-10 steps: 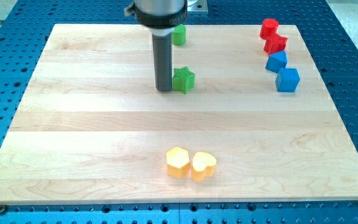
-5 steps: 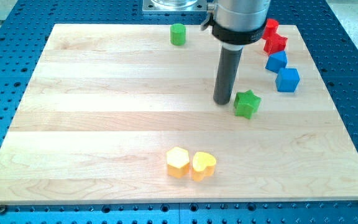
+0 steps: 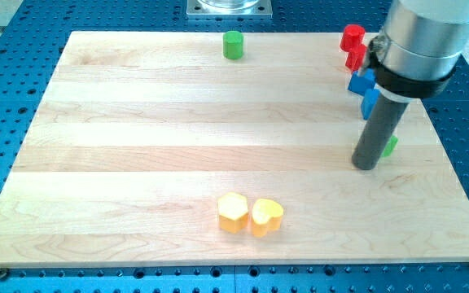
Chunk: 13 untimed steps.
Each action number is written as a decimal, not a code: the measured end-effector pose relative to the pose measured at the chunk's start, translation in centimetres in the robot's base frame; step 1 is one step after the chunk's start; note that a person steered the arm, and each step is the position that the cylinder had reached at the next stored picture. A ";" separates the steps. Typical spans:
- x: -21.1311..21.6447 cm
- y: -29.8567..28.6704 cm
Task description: Place green star below cube
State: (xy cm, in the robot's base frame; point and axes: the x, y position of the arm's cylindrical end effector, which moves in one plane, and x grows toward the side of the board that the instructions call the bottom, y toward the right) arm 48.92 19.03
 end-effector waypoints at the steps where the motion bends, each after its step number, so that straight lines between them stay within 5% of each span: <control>1: -0.7 1.7; 5: -1.1 8.7; 11: -3.0 4.7; 13: 4.3 0.9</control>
